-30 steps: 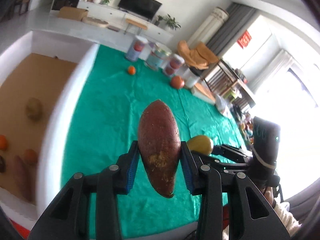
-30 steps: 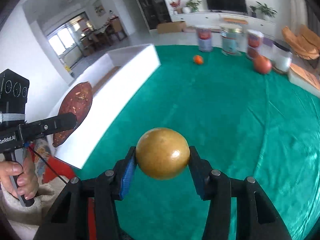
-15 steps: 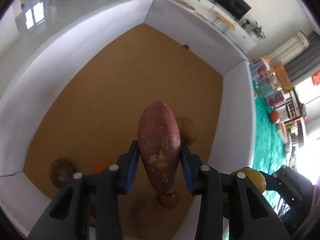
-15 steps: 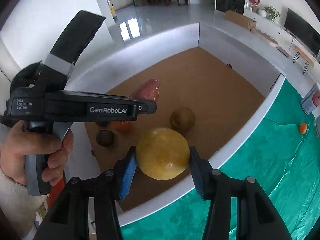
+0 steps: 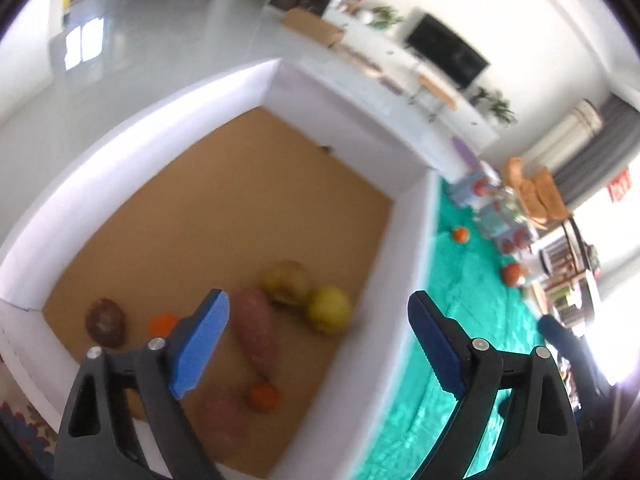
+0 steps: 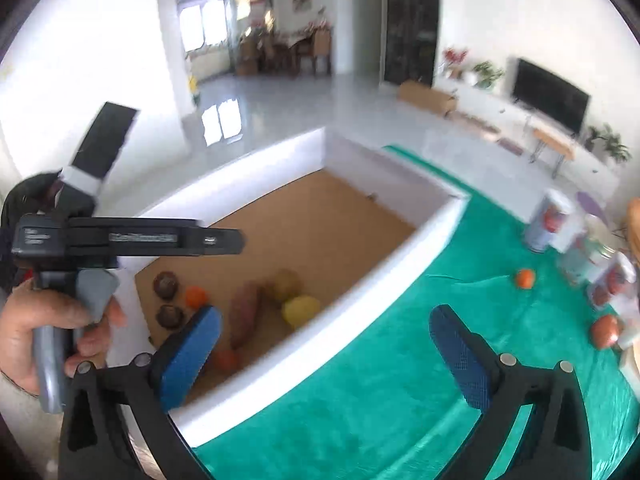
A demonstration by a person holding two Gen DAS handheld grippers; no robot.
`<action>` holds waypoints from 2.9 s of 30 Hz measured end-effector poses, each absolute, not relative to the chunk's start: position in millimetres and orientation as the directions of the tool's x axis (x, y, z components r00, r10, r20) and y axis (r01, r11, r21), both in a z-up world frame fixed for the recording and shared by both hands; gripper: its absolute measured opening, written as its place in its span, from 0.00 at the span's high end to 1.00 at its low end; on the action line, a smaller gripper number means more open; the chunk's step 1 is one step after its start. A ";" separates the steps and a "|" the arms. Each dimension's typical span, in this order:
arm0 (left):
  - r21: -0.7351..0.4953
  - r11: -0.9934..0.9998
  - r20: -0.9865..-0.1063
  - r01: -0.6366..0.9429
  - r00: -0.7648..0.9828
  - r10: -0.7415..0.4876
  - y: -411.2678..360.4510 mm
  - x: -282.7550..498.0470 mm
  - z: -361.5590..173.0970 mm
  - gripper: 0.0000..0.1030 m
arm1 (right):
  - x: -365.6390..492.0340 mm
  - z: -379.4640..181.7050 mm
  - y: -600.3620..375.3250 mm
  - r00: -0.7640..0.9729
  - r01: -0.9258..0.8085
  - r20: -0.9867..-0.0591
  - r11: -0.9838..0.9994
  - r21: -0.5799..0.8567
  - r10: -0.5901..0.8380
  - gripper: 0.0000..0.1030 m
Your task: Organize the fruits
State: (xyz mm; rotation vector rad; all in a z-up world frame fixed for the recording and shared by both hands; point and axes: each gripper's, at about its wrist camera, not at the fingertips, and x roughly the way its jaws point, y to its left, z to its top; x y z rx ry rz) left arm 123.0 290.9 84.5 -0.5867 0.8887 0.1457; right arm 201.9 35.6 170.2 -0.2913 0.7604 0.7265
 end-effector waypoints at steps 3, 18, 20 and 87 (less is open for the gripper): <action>-0.414 0.881 -0.735 -0.228 0.655 -0.176 226.6 118.2 93.7 0.08 | 199.8 131.9 -40.4 0.559 -0.584 -0.723 0.812 0.004 0.407 0.00; -0.136 0.984 -0.821 0.111 0.543 -0.175 -32.5 154.6 -32.7 0.07 | 159.7 16.7 -329.3 0.626 0.060 -0.778 0.998 -0.022 -0.055 0.00; -0.112 0.988 -0.819 0.110 0.553 -0.154 -38.6 163.3 -36.7 0.07 | 163.9 16.0 -332.7 0.611 0.089 -0.789 0.996 -0.019 -0.069 0.00; -0.180 0.983 -0.818 0.029 0.551 -0.165 17.3 422.3 -15.0 0.06 | 164.4 3.7 -333.9 0.570 0.109 -0.818 0.994 -0.017 -0.077 0.00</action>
